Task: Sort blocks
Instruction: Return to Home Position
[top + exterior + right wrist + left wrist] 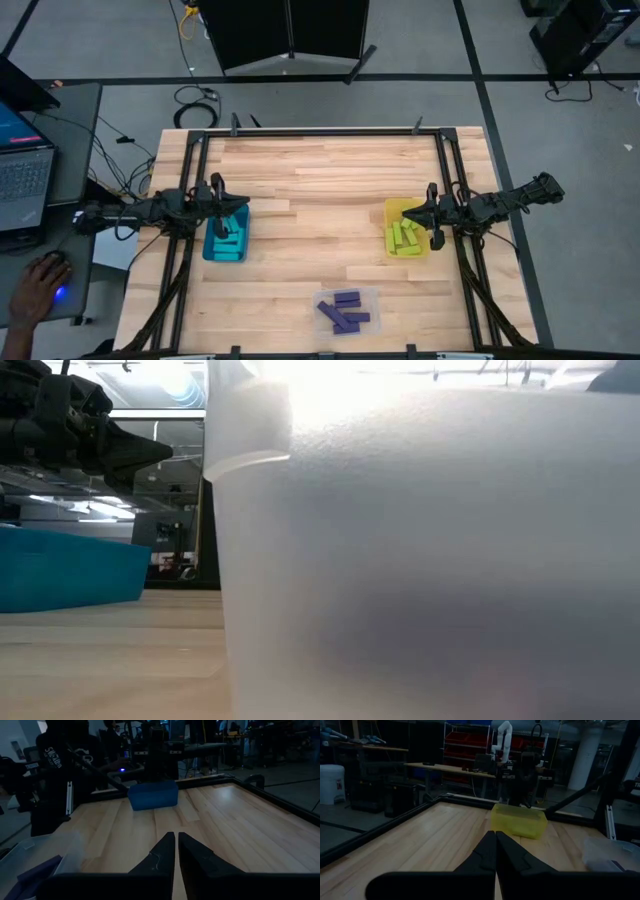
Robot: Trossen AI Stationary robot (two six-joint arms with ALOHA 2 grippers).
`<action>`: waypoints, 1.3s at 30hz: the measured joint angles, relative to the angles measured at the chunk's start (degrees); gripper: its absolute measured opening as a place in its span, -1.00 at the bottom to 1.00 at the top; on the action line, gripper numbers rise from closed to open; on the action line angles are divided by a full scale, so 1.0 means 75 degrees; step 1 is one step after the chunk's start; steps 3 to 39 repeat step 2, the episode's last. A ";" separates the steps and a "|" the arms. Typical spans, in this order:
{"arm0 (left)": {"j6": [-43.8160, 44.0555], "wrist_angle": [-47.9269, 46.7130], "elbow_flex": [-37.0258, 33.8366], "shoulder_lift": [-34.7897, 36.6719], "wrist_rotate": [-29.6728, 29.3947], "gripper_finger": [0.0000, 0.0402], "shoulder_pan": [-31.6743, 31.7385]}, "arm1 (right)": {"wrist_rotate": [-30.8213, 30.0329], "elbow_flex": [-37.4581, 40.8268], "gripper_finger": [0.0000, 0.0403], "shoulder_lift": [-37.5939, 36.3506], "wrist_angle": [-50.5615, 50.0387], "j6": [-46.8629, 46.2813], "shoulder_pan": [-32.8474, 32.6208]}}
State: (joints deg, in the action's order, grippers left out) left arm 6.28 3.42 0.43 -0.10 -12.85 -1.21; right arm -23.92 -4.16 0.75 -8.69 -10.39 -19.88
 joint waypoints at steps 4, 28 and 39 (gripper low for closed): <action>-0.0001 0.0000 0.0000 0.0000 0.0001 -0.97 0.0002 | 0.0000 0.0000 -0.83 0.0000 0.0000 0.0001 0.0000; -0.0001 0.0000 0.0000 0.0000 0.0001 -0.97 0.0002 | 0.0000 0.0000 -0.83 0.0000 0.0000 0.0001 0.0000; -0.0001 0.0000 0.0000 0.0000 0.0001 -0.97 0.0002 | 0.0000 0.0000 -0.83 0.0000 0.0000 0.0001 0.0000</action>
